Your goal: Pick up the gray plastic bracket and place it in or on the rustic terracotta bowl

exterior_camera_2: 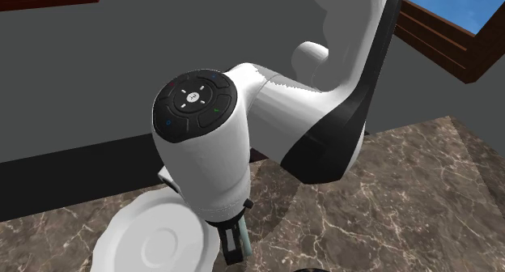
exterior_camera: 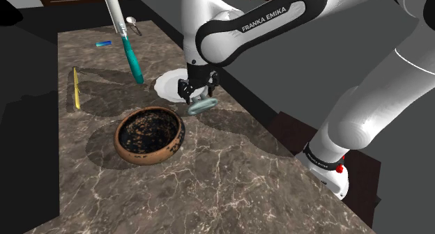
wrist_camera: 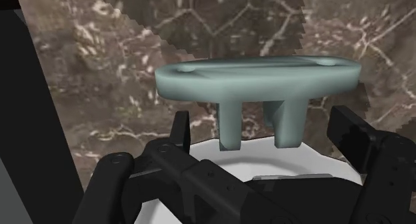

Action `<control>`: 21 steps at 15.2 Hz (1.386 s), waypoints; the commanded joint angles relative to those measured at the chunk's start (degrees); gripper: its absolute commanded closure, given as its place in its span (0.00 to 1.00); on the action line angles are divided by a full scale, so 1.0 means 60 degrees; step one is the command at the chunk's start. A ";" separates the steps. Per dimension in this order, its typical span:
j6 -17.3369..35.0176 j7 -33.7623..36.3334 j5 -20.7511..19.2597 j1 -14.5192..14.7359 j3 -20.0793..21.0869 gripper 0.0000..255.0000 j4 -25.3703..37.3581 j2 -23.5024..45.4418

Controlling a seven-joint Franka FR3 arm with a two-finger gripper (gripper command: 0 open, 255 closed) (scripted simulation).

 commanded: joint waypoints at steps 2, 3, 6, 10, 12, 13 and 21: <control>0.0027 0.0001 -0.0001 0.0000 0.0001 0.00 -0.0021 0.0003; 0.0027 0.0001 -0.0001 0.0000 0.0001 0.00 -0.0021 0.0003; 0.0026 0.0001 -0.0001 0.0000 0.0001 0.00 -0.0020 0.0003; 0.0026 0.0001 -0.0001 0.0000 0.0001 1.00 -0.0020 0.0003; 0.0026 0.0001 -0.0001 0.0000 0.0001 1.00 -0.0020 0.0003; 0.0026 0.0001 -0.0001 0.0000 0.0001 1.00 -0.0021 0.0003; -0.0631 -0.0066 0.0080 -0.0001 -0.0055 1.00 0.0390 -0.0259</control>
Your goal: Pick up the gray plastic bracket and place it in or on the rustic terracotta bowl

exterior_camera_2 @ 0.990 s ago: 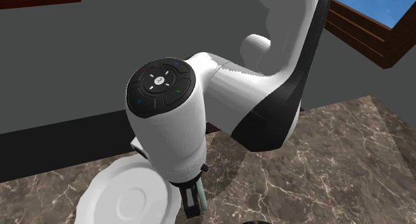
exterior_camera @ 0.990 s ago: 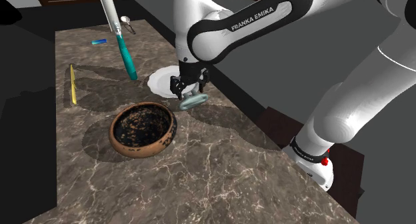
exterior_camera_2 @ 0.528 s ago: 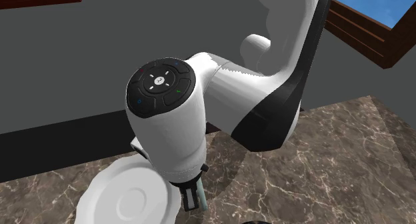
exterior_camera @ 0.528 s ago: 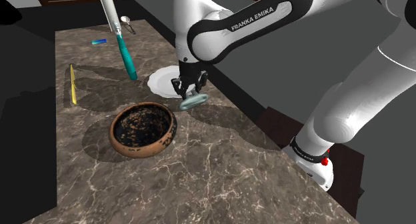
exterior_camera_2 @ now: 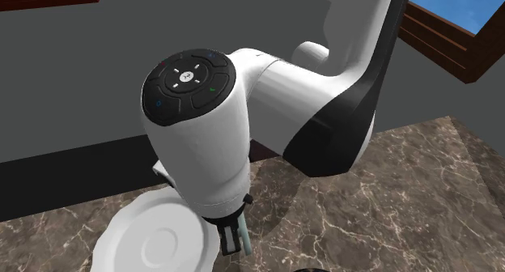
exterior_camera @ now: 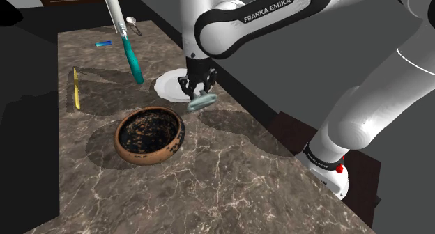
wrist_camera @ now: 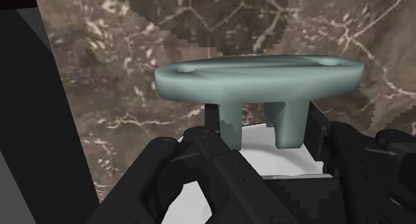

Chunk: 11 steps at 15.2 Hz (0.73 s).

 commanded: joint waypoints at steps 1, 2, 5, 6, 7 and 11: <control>-0.0258 -0.0048 0.0038 -0.0006 -0.0036 1.00 0.0138 -0.0124; -0.0389 -0.0058 0.0049 -0.0007 -0.0047 1.00 0.0228 -0.0167; -0.0780 -0.0083 0.0076 -0.0011 -0.0080 1.00 0.0510 -0.0282; -0.0910 -0.0090 0.0083 -0.0013 -0.0091 1.00 0.0607 -0.0316; -0.1040 -0.0096 0.0089 -0.0015 -0.0101 1.00 0.0707 -0.0348; -0.1557 -0.0113 0.0105 -0.0025 -0.0141 1.00 0.1126 -0.0451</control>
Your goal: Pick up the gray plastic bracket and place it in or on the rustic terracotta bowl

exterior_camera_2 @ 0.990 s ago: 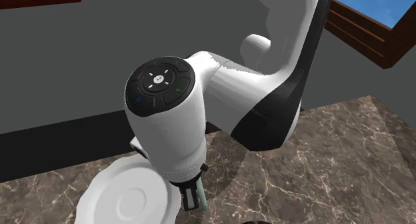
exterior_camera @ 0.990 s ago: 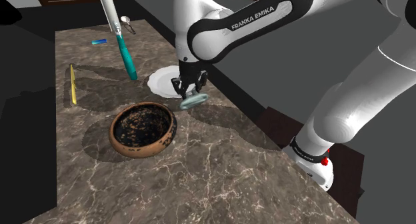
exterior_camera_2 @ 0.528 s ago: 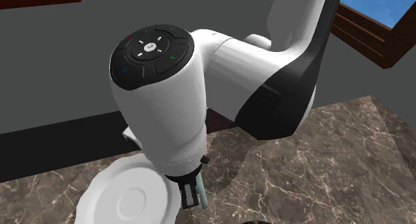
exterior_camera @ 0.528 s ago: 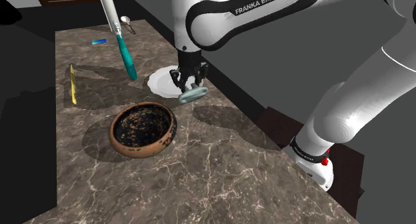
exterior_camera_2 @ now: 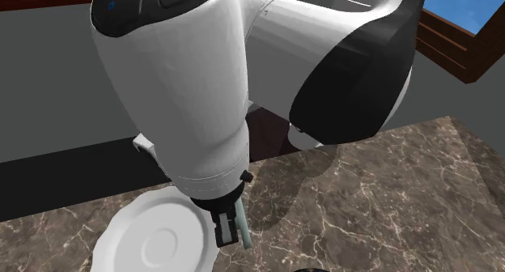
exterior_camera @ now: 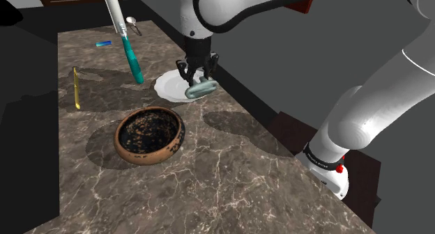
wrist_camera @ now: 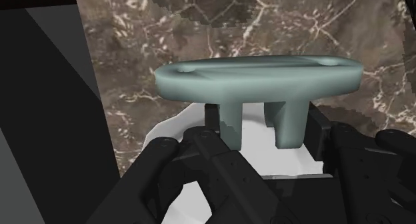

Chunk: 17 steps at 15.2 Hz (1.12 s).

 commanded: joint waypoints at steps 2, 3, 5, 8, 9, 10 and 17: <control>-0.0375 -0.0007 0.0011 -0.0005 -0.0025 1.00 0.0303 -0.0072; -0.0503 -0.0008 0.0011 -0.0008 -0.0034 1.00 0.0417 -0.0087; -0.0760 -0.0010 0.0010 -0.0015 -0.0051 1.00 0.0650 -0.0112; -0.1145 -0.0008 0.0004 -0.0025 -0.0073 1.00 0.1015 -0.0133; -0.1273 -0.0006 0.0001 -0.0029 -0.0080 1.00 0.1141 -0.0135; -0.1401 -0.0003 -0.0003 -0.0033 -0.0086 1.00 0.1269 -0.0135; -0.2240 0.0026 -0.0041 -0.0058 -0.0117 1.00 0.2157 -0.0084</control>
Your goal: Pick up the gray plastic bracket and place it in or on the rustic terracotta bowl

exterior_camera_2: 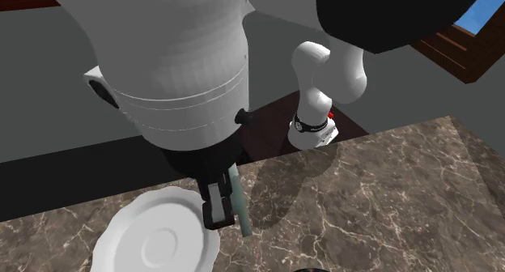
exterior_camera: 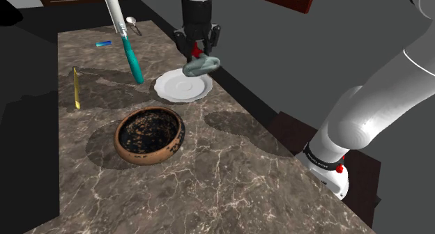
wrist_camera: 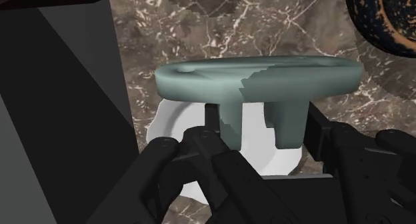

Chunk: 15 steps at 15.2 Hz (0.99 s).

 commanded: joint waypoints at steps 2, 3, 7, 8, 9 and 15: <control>-0.0167 0.0525 -0.0055 0.0164 0.0324 1.00 0.0453 0.0280; -0.0200 0.0788 -0.0092 0.0247 0.0489 1.00 0.0634 0.0426; -0.0360 0.1877 -0.0351 0.0613 0.1141 1.00 0.1482 0.1143; -0.0410 0.2160 -0.0448 0.0717 0.1300 1.00 0.1727 0.1357; -0.0465 0.2446 -0.0559 0.0830 0.1457 1.00 0.1986 0.1585; -0.0972 0.4218 -0.1537 0.1747 0.2301 1.00 0.3895 0.3279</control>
